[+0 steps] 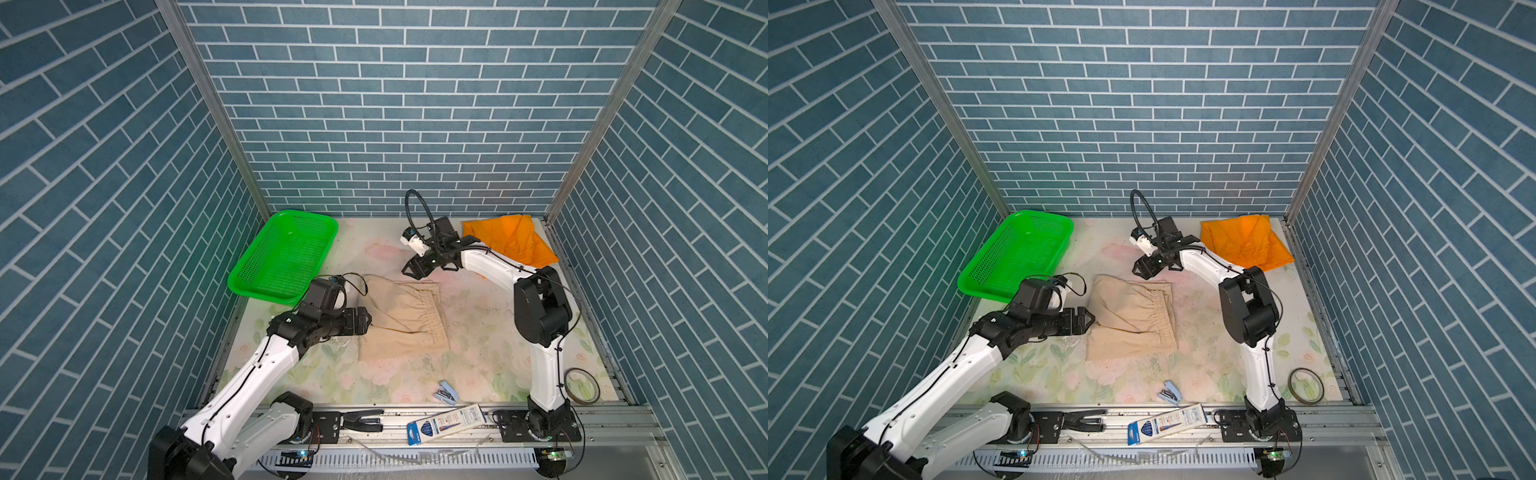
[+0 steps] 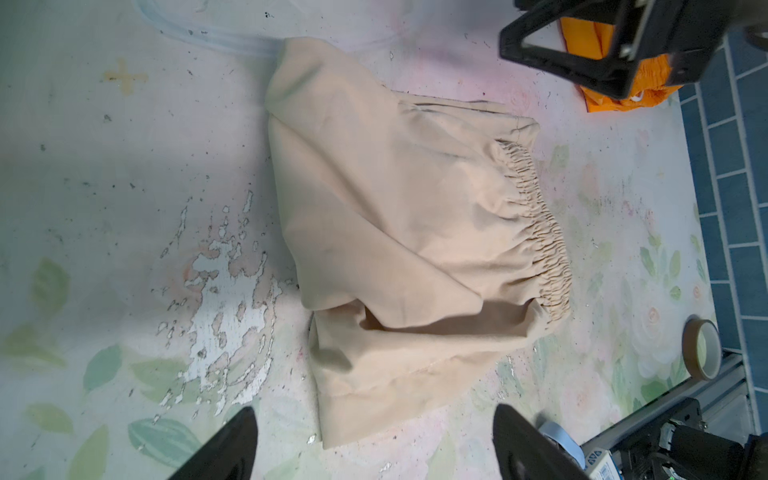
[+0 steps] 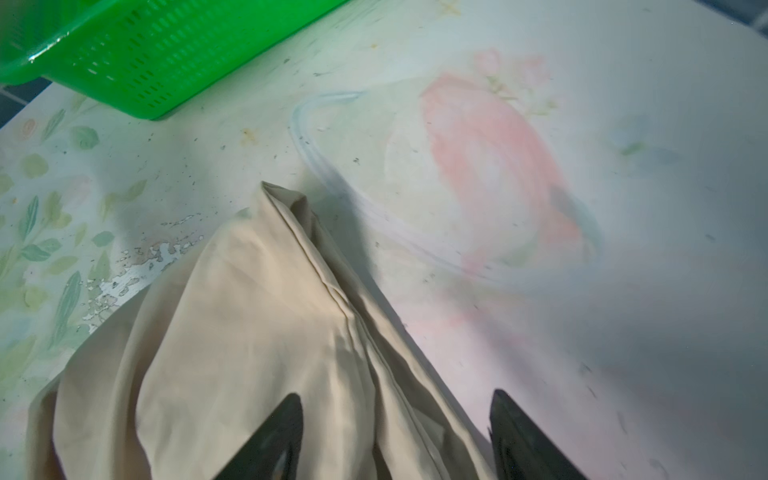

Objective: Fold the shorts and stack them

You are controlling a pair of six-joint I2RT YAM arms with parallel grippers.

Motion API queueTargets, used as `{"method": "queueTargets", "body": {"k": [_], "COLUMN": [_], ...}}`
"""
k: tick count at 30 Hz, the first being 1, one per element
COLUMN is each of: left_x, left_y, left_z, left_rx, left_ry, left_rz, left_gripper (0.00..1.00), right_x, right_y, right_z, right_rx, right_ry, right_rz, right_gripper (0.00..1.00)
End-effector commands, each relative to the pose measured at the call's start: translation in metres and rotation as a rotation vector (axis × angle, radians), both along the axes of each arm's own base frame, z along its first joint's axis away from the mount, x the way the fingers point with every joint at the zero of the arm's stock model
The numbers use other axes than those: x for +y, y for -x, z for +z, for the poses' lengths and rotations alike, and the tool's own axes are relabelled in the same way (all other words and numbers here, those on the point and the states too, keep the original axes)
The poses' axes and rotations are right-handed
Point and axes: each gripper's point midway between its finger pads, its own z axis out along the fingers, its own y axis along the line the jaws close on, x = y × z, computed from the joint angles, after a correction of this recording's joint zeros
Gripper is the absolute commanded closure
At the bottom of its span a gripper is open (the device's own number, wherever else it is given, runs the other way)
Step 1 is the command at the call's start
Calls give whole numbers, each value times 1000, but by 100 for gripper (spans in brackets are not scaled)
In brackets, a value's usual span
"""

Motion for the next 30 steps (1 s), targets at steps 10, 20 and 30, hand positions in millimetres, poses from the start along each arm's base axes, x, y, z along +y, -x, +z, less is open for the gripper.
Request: {"method": "queueTargets", "body": {"k": [10, 20, 30], "left_x": [13, 10, 10], "left_y": [24, 22, 21], "left_z": [5, 3, -2], "left_rx": [-12, -3, 10], "left_ry": [23, 25, 15], "left_rz": [36, 17, 14], "left_gripper": [14, 14, 14], "right_x": [61, 56, 70], "right_y": [20, 33, 47], "right_z": [-52, -94, -107], "right_rx": [35, 129, 192], "right_ry": [86, 255, 230], "right_rz": [153, 220, 247], "right_gripper": [20, 20, 30]}}
